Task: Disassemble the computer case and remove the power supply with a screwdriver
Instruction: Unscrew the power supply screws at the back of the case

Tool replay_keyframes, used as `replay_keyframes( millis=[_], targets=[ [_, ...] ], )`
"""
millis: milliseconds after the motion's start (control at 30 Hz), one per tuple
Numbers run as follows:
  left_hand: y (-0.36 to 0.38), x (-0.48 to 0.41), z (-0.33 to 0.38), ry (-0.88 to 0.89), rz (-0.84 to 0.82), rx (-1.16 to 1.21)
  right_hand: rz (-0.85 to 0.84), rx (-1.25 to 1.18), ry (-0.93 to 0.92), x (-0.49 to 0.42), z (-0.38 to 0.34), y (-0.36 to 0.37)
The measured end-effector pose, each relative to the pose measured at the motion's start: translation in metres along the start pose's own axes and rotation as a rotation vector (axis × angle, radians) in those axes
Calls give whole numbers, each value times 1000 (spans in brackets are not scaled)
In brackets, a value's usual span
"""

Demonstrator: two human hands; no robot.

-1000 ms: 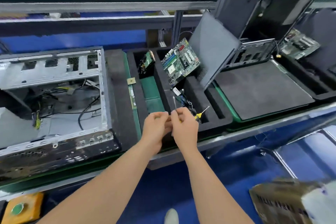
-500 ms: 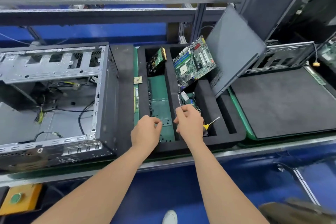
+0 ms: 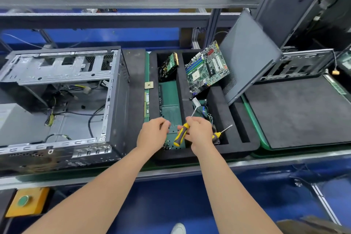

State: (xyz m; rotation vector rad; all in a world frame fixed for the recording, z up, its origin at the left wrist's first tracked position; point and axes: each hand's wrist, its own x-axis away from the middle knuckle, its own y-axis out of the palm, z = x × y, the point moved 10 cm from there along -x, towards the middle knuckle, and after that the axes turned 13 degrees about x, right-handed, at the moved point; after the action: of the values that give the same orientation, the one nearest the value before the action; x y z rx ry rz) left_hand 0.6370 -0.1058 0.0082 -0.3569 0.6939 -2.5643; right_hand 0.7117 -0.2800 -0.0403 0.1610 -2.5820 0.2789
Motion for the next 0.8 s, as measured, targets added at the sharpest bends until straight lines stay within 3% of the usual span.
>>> replay_keyframes(
  millis=[233, 367, 533, 667, 800],
  targets=[
    [14, 7, 1, 35, -286, 3, 162, 23, 122, 16, 32, 10],
    [26, 15, -18, -14, -414, 4, 125, 92, 124, 19, 41, 14],
    [30, 19, -25, 0, -409, 0, 204, 151, 109, 23, 43, 8],
    [28, 18, -26, 2, -384, -32, 143, 124, 170, 25, 44, 11],
    [24, 17, -29, -20, -376, -9, 161, 256, 173, 28, 40, 6]
  ],
)
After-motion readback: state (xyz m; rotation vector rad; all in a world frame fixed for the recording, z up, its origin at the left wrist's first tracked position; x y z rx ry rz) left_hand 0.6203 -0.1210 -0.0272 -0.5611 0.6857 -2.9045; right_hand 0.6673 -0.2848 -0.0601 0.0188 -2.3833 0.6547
